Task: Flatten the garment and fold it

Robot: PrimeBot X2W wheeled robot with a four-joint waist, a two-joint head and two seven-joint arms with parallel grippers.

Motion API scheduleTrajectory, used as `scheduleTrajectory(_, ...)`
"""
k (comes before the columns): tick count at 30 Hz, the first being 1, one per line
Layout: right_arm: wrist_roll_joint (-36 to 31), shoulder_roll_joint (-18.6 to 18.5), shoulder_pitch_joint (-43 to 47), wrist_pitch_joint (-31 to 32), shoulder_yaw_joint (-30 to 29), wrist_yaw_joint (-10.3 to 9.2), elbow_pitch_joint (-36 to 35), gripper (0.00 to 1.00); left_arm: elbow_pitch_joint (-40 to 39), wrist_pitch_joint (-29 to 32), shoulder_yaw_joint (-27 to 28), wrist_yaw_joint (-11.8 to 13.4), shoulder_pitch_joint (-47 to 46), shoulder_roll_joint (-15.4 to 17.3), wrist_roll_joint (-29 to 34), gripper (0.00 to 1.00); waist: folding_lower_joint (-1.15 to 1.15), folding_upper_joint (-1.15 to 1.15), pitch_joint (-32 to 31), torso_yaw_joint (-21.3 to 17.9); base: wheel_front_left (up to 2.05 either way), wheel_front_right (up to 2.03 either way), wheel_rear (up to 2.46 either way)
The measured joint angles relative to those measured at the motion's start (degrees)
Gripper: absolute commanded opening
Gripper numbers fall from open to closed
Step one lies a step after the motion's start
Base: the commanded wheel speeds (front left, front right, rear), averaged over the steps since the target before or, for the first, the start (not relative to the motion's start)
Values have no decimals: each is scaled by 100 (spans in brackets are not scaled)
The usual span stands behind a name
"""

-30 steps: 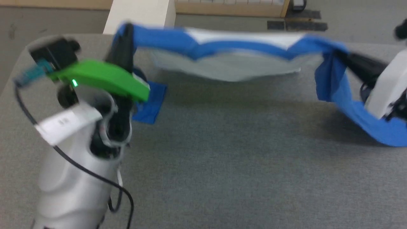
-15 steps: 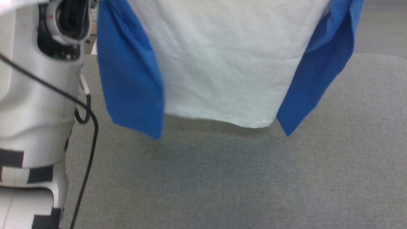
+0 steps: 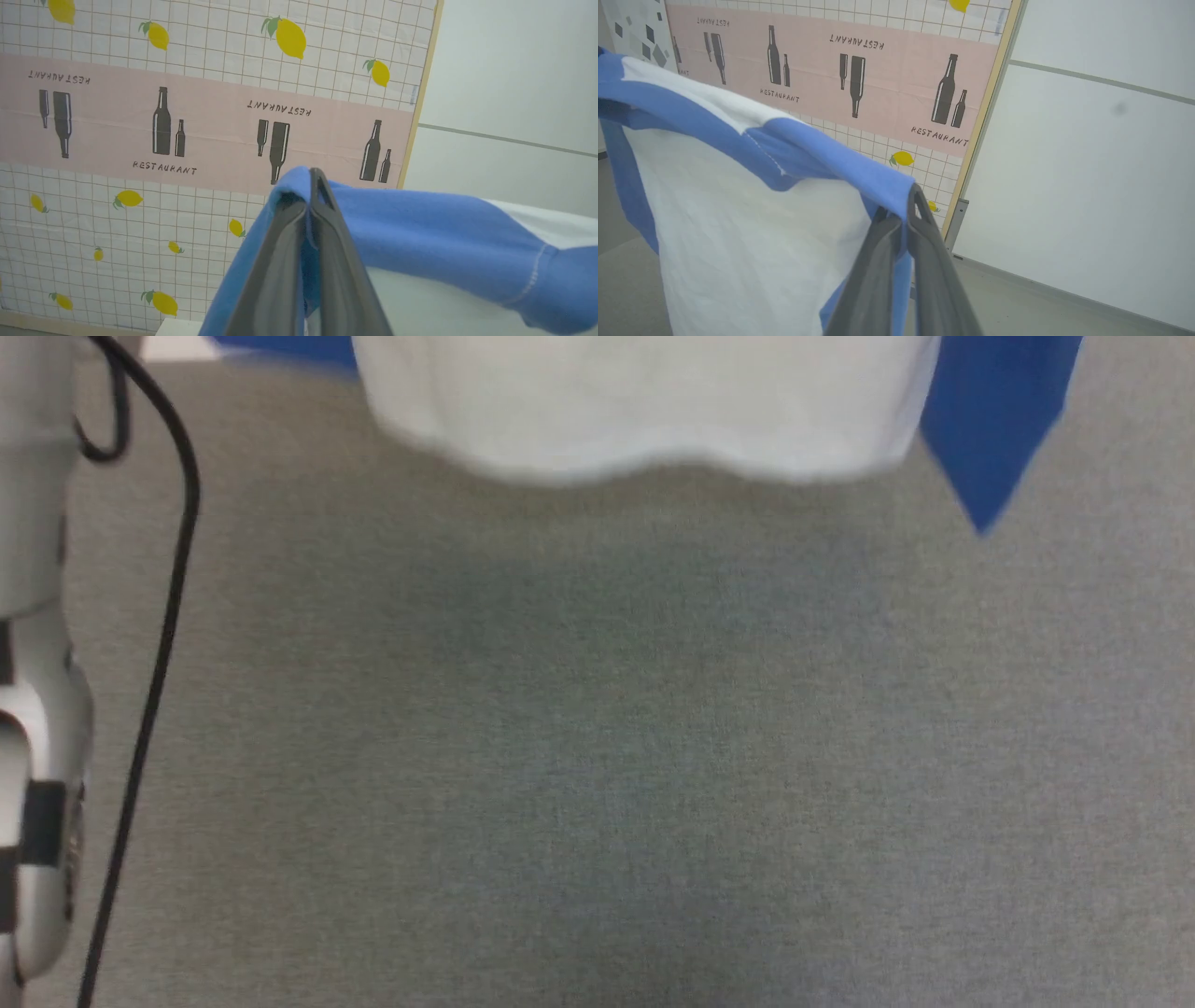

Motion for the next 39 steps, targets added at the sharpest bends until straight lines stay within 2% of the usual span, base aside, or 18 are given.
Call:
scheduleTrajectory(5, -214, -70, -792, -943, 227, 10, 525, 0, 211, -458, 71, 23, -625, -25, 177, 0, 0, 0, 618, -134, 0, 0, 0)
scheduleTrajectory(8, -204, -111, -1033, -1298, 388, 23, 812, 0, 364, -692, 141, 8, -769, -87, 163, 0, 1, 0, 952, -198, 0, 0, 0)
scheduleTrajectory(15, 490, -434, -687, -1642, 1160, 27, 1054, 0, 843, -989, 248, -232, -322, -203, -159, 0, 1, 0, 1562, -256, 0, 0, 0)
scheduleTrajectory(21, 1265, -904, 627, -1797, 1619, 26, 789, 0, 1013, -1036, 229, -498, 953, -432, -533, 0, 2, 0, 1538, -145, 0, 0, 0)
scheduleTrajectory(27, 1840, -1277, 2467, -2084, 1804, 42, 371, 0, 769, -1117, 216, -738, 2744, -561, -932, 0, 1, 0, 1117, -65, 0, 0, 0)
scheduleTrajectory(34, 2370, -1292, 5051, -2108, 1552, 44, 58, 0, 47, -956, 146, -704, 5383, -699, -1385, 0, -1, 0, 195, 87, 0, 0, 0)
scheduleTrajectory(39, 2352, -1229, 6440, -1850, 1185, 49, -96, 0, -576, -650, -7, -494, 6790, -673, -1582, 0, -1, 0, -477, 209, 0, 0, 0)
